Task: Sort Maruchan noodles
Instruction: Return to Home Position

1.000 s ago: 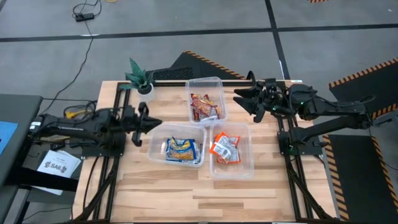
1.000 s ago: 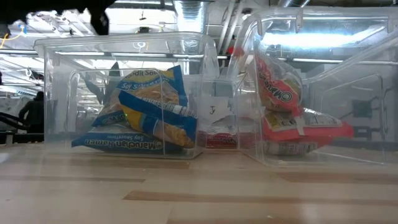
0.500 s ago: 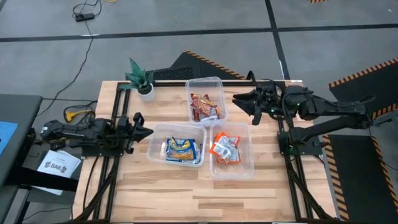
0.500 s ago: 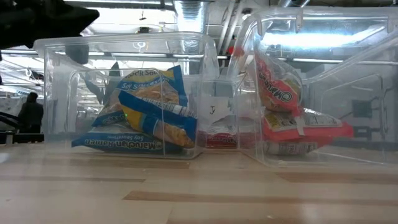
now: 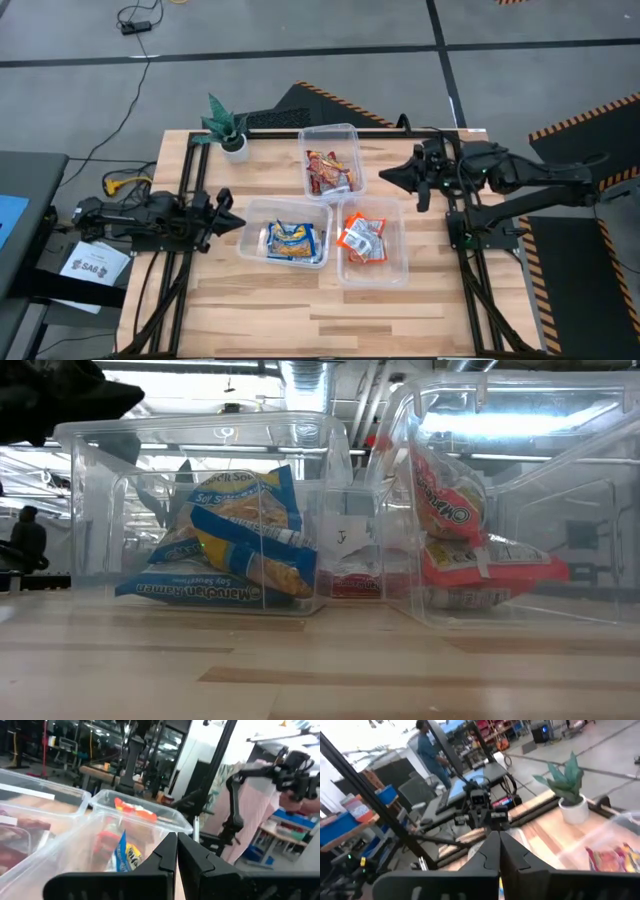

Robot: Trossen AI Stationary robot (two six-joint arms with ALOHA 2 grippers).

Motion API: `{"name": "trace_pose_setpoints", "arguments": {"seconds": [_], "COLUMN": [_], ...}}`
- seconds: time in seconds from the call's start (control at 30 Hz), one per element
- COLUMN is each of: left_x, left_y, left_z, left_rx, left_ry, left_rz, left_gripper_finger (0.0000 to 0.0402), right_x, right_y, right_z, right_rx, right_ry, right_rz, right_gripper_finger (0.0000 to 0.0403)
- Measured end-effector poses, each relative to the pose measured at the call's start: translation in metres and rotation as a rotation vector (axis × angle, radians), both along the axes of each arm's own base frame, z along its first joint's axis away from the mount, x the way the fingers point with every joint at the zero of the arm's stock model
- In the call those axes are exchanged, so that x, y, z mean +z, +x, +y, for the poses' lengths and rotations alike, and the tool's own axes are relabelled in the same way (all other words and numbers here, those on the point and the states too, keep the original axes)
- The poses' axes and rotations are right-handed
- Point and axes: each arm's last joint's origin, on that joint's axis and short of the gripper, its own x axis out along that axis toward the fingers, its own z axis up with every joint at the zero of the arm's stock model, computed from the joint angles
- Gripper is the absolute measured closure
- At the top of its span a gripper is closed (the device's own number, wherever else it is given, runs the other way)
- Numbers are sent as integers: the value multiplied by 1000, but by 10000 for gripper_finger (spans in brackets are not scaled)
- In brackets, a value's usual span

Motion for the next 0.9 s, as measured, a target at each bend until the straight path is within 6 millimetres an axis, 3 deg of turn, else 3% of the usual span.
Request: {"name": "trace_pose_setpoints", "arguments": {"seconds": [0.47, 0.9], "left_x": [-18, -21], "left_y": [3, 3], "left_z": [1, 1], "left_rx": [39, 39], "left_ry": [64, 67], "left_rz": [179, 218], "left_gripper_finger": [401, 401], "right_x": [-12, -39], "right_y": [-47, -59], "right_z": [15, 23], "right_rx": [125, 182], "right_ry": [-35, -151], "right_rz": [53, -83], "right_gripper_finger": [394, 394]}}
